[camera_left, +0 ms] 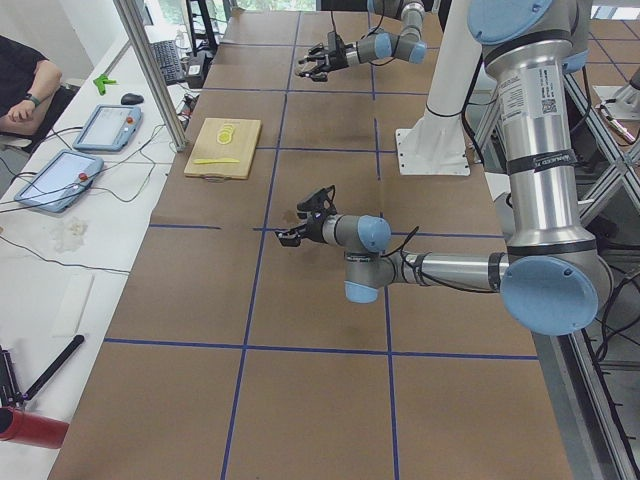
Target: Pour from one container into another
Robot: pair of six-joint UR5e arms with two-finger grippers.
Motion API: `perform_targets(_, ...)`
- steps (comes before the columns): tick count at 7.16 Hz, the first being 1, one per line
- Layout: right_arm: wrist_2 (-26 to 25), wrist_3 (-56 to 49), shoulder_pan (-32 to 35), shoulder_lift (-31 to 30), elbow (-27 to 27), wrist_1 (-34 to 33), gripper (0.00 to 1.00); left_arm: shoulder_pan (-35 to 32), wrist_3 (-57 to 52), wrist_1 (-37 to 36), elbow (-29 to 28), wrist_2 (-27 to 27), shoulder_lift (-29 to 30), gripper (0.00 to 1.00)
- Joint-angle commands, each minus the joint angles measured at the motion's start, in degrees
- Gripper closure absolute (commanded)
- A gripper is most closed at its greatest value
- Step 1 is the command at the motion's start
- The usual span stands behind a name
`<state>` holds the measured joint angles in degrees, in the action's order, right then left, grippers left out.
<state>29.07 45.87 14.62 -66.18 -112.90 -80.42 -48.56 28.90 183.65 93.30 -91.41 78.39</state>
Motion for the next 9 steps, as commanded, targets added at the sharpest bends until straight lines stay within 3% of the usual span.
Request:
perform_targets(1, -0.1, 0.0, 0.0, 0.0, 0.0, 0.0, 1.0, -6.8, -5.3, -7.9, -1.1, -4.7, 2.6, 0.0)
perform_targets(3, 0.0, 0.0, 0.0, 0.0, 0.0, 0.0, 1.0, -11.4, -5.2, -11.5, -6.1, -6.4, 3.4, 0.0)
perform_targets(4, 0.0, 0.0, 0.0, -0.1, 0.0, 0.0, 1.0, -19.5, -5.1, -23.7, -5.8, -18.3, 6.4, 0.0)
perform_targets(5, -0.1, 0.0, 0.0, 0.0, 0.0, 0.0, 1.0, -27.0, -5.9, -29.7, -5.7, -27.8, 8.0, 0.0)
perform_targets(7, -0.1, 1.1, -0.3, -0.1, 0.0, 0.0, 1.0, -30.6, -6.0, -35.8, -5.6, -30.8, 7.2, 0.0)
perform_targets(9, -0.1, 1.1, -0.3, -0.1, 0.0, 0.0, 1.0, -31.1, -6.1, -54.3, -3.8, -34.5, 7.7, 0.0)
